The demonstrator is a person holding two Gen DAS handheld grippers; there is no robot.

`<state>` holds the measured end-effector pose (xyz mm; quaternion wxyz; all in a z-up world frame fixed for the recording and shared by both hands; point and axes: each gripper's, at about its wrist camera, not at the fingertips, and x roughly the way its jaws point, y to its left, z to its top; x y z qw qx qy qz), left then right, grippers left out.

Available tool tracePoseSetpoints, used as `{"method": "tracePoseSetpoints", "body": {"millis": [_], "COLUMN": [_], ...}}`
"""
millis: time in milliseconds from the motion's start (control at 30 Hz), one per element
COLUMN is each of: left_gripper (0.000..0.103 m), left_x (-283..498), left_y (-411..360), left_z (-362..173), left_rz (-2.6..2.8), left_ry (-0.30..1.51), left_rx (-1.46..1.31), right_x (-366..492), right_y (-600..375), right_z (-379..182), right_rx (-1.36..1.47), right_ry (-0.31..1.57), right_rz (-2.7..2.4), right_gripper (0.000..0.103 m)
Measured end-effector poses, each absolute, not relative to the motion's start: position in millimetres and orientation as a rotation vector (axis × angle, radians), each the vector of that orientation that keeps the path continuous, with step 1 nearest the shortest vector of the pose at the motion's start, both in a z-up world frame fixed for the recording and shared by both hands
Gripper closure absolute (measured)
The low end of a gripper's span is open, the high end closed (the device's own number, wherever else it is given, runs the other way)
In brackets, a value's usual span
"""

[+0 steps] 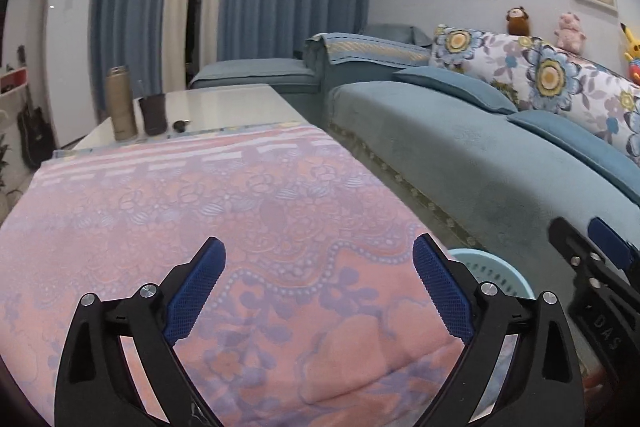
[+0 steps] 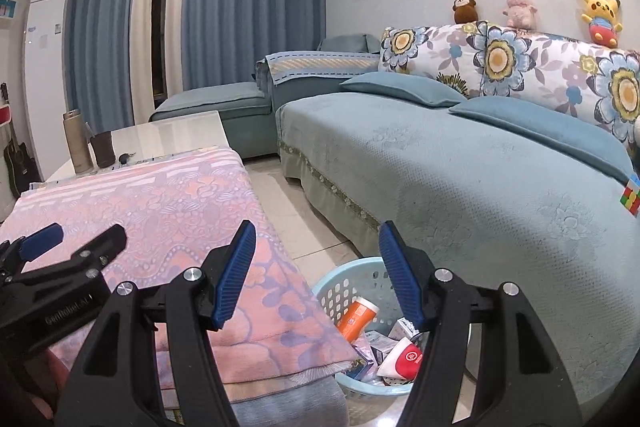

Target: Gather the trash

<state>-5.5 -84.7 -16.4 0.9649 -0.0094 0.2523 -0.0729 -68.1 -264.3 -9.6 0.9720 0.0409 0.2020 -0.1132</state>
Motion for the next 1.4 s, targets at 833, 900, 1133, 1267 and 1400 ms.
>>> {"method": "tracePoseSetpoints", "body": {"millis": [833,900,1133,1267,1400], "left_gripper": [0.011,0.011,0.010,0.010,0.010], "left_x": [-10,-10,-12,-13,-14], "left_y": [-87,-87,-86,-87,-87], "left_z": [-12,-12,-11,-11,-12], "left_rz": [-0.111,-0.107,-0.106,-0.103,-0.103], "left_ry": [0.441,0.432,0.423,0.422,0.421], "left_rx": [0.025,0.028,0.032,0.034,0.035], "right_x": [-69,-69,-69,-68,-68], "right_y": [-269,-269,-271,-271,-272], "right_z": [-12,-12,-13,-13,-12], "right_rx": [0.109,0.114,0.120,0.126,0.127], "right_ry": [0.410,0.406,0.408,0.408,0.407], "right_rz": [-0.241,-0.233,-0.226,-0.222,-0.221], "right_gripper": [0.042,0.042,0.042,0.041,0.041]}}
